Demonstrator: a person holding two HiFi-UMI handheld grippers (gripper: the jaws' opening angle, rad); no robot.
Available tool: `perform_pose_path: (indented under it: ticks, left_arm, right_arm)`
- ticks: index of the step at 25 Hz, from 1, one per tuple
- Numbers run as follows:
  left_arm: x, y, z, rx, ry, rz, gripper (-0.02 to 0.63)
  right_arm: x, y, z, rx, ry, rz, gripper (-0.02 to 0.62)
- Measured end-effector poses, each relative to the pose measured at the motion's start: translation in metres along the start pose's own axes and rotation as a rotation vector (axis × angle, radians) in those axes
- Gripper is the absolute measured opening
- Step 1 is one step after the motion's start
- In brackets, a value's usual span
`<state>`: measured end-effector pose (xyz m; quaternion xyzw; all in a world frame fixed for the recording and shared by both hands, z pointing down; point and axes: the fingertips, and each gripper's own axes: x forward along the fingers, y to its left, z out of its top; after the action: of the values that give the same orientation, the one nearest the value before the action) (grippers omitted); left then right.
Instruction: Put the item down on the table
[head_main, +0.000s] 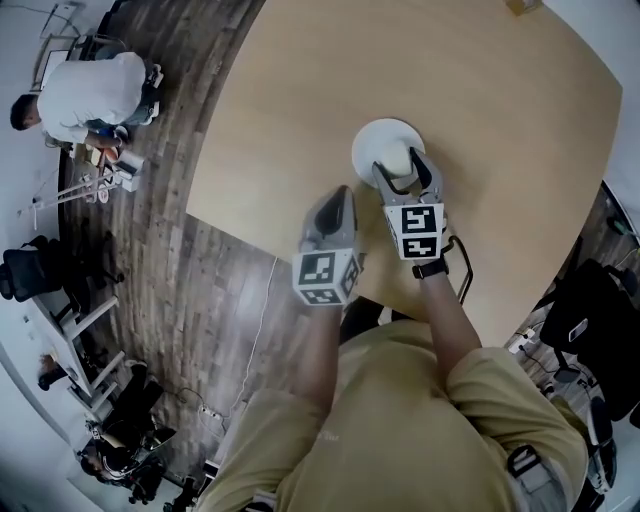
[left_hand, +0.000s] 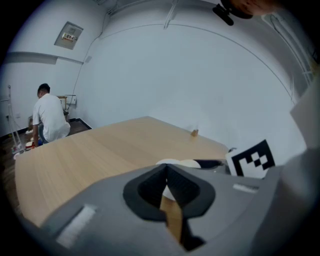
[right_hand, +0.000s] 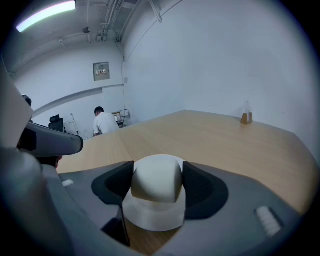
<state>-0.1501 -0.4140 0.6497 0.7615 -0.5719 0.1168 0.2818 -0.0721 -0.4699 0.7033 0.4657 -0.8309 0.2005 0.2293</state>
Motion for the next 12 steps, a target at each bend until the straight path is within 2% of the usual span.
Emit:
perform_pose_path:
  ticks: [6, 12]
  left_arm:
    - [0.013, 0.004, -0.017, -0.006, 0.030, 0.008, 0.002]
    - [0.014, 0.007, -0.019, -0.014, 0.031, 0.000, 0.002]
  right_arm:
    - [0.022, -0.005, -0.004, -0.052, 0.013, -0.004, 0.307]
    - [0.038, -0.006, -0.029, -0.099, 0.151, -0.051, 0.310]
